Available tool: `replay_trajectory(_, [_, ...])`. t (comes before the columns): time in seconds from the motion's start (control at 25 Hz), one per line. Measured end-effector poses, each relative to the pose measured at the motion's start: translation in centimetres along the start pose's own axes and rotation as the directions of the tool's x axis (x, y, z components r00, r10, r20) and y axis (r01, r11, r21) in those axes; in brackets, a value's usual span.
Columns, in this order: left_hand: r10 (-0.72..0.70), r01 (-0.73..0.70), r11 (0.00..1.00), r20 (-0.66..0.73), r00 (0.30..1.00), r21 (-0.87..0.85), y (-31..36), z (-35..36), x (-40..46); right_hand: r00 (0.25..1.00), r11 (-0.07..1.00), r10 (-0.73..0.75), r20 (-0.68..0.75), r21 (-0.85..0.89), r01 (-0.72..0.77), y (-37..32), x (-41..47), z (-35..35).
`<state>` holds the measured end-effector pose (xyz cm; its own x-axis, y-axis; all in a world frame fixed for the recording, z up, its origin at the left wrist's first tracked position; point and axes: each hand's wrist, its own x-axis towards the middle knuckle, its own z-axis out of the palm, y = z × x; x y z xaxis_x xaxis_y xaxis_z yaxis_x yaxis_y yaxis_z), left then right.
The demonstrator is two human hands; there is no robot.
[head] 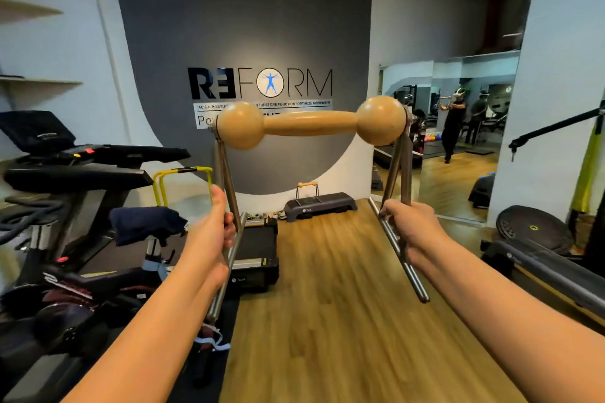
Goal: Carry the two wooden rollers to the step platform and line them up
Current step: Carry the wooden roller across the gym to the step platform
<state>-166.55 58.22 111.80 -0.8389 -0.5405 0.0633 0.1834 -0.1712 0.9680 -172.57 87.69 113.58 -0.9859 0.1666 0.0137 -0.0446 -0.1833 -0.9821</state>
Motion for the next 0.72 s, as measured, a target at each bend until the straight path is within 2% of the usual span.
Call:
replay_trajectory(0.12, [0.038,-0.038,0.999,0.02,0.999,-0.03,-0.3,5.4,8.2,0.999,1.0,-0.005,0.032,0.011,0.005,-0.9,9.7,1.4])
replay_trajectory(0.24, [0.046,-0.045,0.999,0.019,0.999,-0.017,-0.6,9.7,14.4,0.999,0.999,-0.041,-0.006,-0.02,0.041,-1.1,17.8,2.9])
replay_trajectory(0.4, [0.063,-0.061,0.994,0.026,0.998,-0.087,-2.6,15.4,23.8,0.997,0.997,-0.068,-0.04,-0.04,0.067,-0.4,29.6,5.0])
replay_trajectory(0.56, [0.058,-0.054,0.991,0.032,0.998,-0.12,-5.7,19.9,34.1,0.994,0.996,-0.06,-0.091,-0.078,0.053,1.2,40.6,7.8])
replay_trajectory(0.72, [0.027,-0.026,0.997,0.009,1.0,-0.068,-8.0,24.5,46.0,0.984,0.998,0.003,-0.176,-0.064,-0.015,2.6,51.9,12.6])
